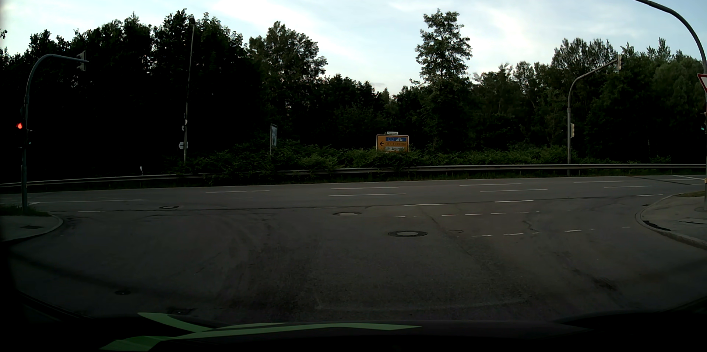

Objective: Follow the waypoints while adhering to traffic rules and regulations

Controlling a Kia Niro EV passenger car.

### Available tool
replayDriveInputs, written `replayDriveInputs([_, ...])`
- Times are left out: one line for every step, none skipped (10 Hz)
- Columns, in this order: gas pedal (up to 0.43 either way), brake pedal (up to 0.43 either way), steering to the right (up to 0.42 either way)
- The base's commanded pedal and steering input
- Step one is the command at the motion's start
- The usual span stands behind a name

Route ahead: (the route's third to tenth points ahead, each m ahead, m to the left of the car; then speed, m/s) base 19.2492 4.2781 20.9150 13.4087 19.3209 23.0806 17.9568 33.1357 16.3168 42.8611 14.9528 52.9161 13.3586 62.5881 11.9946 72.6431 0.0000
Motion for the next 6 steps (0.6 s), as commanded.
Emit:
replayDriveInputs([0.0,0.323,-0.018])
replayDriveInputs([0.0,0.323,-0.018])
replayDriveInputs([0.0,0.329,-0.018])
replayDriveInputs([0.0,0.323,-0.018])
replayDriveInputs([0.0,0.323,-0.018])
replayDriveInputs([0.0,0.323,-0.018])
